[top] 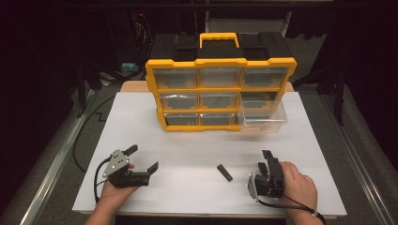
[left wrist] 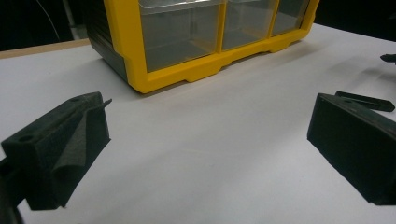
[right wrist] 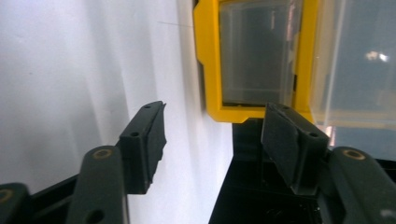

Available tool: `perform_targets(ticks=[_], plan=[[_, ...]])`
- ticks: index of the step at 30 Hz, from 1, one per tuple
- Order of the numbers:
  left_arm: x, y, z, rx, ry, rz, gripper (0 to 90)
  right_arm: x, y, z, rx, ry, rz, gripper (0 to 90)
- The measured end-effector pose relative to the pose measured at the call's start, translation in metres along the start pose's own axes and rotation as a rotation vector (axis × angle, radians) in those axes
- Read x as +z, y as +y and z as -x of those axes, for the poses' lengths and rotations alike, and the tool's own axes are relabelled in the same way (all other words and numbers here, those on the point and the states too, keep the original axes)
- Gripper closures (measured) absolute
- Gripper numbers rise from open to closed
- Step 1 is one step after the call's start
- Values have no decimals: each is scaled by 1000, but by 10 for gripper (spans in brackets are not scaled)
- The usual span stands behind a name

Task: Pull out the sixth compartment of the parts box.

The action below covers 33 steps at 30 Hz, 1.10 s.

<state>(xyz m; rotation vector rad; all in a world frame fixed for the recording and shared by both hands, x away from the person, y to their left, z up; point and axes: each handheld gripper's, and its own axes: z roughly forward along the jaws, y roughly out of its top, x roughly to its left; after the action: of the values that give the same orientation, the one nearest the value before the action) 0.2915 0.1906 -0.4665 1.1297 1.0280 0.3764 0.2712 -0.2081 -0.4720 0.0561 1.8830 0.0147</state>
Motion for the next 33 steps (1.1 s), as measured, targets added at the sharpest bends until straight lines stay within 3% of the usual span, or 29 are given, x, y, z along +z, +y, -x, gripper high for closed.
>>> perform_targets(ticks=[3, 4, 10, 13, 21, 22, 26, 33], plan=[[0, 1, 0, -5, -1, 7, 2, 2, 0, 0, -10, 21, -16, 303], [0, 1, 0, -5, -1, 7, 2, 2, 0, 0, -9, 9, -10, 283], [0, 0, 1, 1, -6, 0, 2, 1, -1, 0, -8, 18, -24, 215], [0, -1, 1, 2, -10, -4, 2, 1, -1, 1, -12, -10, -5, 169], [0, 1, 0, -9, 2, 2, 2, -2, 0, 4, -14, -25, 1, 0], [0, 1, 0, -9, 3, 2, 2, -2, 1, 4, -18, -10, -8, 0], [0, 1, -1, -15, 5, 1, 2, -2, 0, 3, 11, -39, 5, 0], [1, 0, -1, 4, -1, -15, 2, -4, 1, 7, 33, -26, 6, 0]])
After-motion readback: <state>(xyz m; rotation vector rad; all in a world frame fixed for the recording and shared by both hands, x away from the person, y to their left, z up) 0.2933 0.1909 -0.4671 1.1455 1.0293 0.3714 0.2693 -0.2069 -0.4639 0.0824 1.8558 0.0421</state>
